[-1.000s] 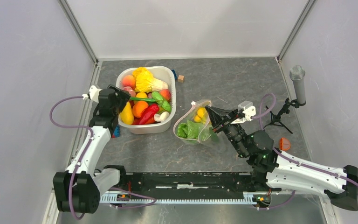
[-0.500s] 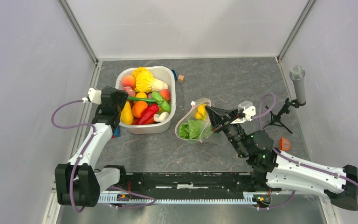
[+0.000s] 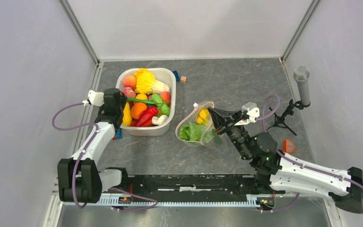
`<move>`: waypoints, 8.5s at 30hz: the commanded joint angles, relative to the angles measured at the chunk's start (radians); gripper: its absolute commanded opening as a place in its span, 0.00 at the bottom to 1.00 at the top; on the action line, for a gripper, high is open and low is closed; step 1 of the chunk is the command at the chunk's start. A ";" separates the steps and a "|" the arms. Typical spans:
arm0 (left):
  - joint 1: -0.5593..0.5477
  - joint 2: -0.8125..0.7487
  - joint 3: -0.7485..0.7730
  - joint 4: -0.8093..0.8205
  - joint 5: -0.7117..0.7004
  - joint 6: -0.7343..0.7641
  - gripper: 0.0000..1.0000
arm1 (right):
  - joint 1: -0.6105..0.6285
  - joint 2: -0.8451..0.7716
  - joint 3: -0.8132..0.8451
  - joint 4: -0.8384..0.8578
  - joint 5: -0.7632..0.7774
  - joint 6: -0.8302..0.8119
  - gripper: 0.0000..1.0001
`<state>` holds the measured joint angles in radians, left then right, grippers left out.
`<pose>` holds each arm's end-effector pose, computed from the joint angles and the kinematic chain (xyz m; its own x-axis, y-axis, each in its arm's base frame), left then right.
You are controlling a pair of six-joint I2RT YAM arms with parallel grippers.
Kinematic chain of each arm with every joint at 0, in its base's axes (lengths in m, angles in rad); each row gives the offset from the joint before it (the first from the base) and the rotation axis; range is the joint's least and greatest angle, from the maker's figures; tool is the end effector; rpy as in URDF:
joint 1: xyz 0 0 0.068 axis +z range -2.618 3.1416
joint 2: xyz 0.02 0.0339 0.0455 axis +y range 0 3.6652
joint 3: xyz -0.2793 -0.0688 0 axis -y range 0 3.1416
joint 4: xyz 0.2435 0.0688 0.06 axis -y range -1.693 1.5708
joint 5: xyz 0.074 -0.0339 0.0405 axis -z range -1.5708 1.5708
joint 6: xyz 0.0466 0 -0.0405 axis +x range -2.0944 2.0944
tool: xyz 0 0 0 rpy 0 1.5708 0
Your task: Place the food in the zip-top bag and seal the zipper
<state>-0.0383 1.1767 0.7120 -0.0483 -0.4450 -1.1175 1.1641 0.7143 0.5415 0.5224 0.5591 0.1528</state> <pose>0.2590 0.0101 0.2589 0.0911 -0.8155 -0.5715 -0.5899 0.4182 -0.6908 0.0883 0.1425 0.3526 0.0454 0.4316 -0.9009 -0.5953 0.7359 0.3226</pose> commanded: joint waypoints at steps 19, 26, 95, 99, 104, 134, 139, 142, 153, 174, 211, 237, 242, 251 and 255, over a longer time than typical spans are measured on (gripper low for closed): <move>0.011 -0.229 0.050 0.003 -0.024 0.146 0.02 | 0.002 -0.028 -0.013 0.090 0.011 0.009 0.00; 0.007 -0.351 0.087 -0.048 0.014 0.145 0.02 | 0.002 0.032 0.028 0.067 0.133 0.038 0.00; -1.152 -0.070 0.156 0.642 -0.498 0.831 0.75 | 0.003 0.226 0.180 0.017 0.306 0.110 0.00; -1.151 -0.134 0.152 0.617 -0.428 0.851 0.81 | 0.002 0.219 0.178 0.009 0.310 0.110 0.01; -1.150 -0.199 0.149 0.596 -0.392 0.926 0.89 | 0.002 0.199 0.160 0.033 0.272 0.097 0.01; -0.384 -0.122 0.362 -0.536 0.273 0.940 1.00 | 0.002 0.193 0.204 -0.076 0.163 0.073 0.02; -0.351 0.038 0.457 -0.652 0.316 1.035 1.00 | 0.002 0.184 0.204 -0.096 0.143 0.082 0.02; -0.342 0.112 0.539 -0.742 0.345 1.077 1.00 | 0.002 0.182 0.211 -0.110 0.143 0.080 0.02; -0.328 0.214 0.581 -0.824 0.137 1.195 0.95 | 0.002 0.177 0.204 -0.113 0.147 0.087 0.02; -0.324 0.355 0.633 -0.895 0.107 1.216 0.56 | 0.002 0.179 0.204 -0.115 0.144 0.100 0.03; -0.323 0.272 0.652 -0.958 0.359 1.219 0.46 | 0.000 0.184 0.209 -0.103 0.226 0.024 0.05; -0.224 0.349 0.859 -0.678 0.438 1.019 0.99 | 0.000 0.122 0.183 -0.130 0.225 0.037 0.06; -0.225 0.314 0.768 -0.660 0.673 1.054 0.97 | 0.000 0.117 0.179 -0.133 0.231 0.036 0.06; -0.286 0.320 0.754 -0.855 0.844 1.257 0.91 | 0.000 0.163 0.209 -0.152 0.219 0.024 0.06; -0.333 0.324 0.741 -0.939 0.757 1.330 0.91 | 0.000 0.172 0.209 -0.153 0.211 0.031 0.06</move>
<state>-0.3313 1.5066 1.4303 -0.8722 0.3477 0.0849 1.1641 0.8833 0.6994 0.3489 0.7681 0.1928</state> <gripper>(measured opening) 0.916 0.062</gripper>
